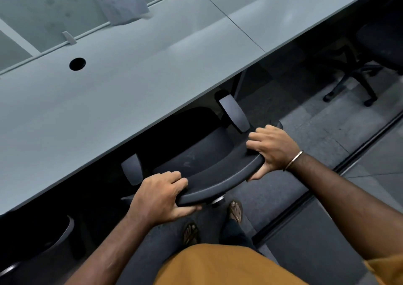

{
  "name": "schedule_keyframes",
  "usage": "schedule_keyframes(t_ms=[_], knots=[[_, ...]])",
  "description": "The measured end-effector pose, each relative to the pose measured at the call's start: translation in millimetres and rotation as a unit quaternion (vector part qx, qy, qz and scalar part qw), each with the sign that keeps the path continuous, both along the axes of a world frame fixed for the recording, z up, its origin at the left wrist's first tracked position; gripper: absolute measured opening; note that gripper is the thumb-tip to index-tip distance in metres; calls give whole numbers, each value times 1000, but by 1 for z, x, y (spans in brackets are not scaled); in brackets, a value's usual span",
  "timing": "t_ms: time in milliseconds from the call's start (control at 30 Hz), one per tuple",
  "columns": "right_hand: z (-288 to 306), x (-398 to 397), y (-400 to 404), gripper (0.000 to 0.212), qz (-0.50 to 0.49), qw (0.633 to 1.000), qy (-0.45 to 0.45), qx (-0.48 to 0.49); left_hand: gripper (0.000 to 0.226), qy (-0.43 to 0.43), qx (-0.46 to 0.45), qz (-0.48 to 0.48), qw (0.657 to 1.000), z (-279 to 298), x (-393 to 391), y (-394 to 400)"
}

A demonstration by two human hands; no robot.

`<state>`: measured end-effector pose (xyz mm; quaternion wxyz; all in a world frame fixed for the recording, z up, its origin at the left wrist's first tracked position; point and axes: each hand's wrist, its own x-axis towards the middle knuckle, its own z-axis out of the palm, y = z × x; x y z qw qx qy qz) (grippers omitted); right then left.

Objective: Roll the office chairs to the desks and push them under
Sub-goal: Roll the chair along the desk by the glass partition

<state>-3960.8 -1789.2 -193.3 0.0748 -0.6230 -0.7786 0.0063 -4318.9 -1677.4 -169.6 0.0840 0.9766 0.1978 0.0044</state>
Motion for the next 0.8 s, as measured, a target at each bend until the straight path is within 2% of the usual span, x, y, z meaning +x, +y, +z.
schedule_keyframes(t_ms=[267,367,500,667,733,800], knots=[[-11,35,37,94,65,996,25,47,62,-59,53,42,996,-3,18,-4],[-17,23,53,92,48,997,28,53,63,-41,71,67,994,-2,9,18],[-25,-12,72,87,-8,993,76,85,66,3,79,72,994,-5,-14,65],[-27,-70,96,77,-51,982,141,115,67,53,47,93,993,2,-47,138],[-32,-82,105,76,-57,981,133,127,67,72,37,77,994,0,-54,158],[-32,-71,114,76,-51,984,101,135,66,51,40,80,995,-3,-47,161]])
